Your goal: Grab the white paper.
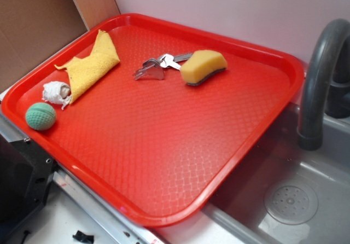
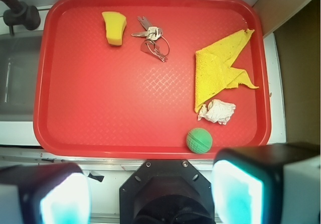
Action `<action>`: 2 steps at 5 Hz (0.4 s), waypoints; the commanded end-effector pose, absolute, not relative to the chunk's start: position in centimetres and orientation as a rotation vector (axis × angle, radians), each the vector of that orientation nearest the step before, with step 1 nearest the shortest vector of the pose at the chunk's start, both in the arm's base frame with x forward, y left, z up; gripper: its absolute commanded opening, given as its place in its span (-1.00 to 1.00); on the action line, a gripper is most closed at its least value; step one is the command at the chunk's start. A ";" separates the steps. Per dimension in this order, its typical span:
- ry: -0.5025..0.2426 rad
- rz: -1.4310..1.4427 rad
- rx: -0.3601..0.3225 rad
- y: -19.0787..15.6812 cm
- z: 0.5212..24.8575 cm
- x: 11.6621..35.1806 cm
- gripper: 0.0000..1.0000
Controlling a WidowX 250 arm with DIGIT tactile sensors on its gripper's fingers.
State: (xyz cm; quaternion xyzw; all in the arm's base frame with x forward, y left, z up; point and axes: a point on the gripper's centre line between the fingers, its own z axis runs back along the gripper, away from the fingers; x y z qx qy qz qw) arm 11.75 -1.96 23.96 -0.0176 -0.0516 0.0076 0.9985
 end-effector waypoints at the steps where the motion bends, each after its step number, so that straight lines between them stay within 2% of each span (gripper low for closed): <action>1: -0.103 0.015 -0.035 -2.0 24.0 11.8 1.00; 2: -0.152 -0.097 -0.049 -0.9 22.9 13.3 1.00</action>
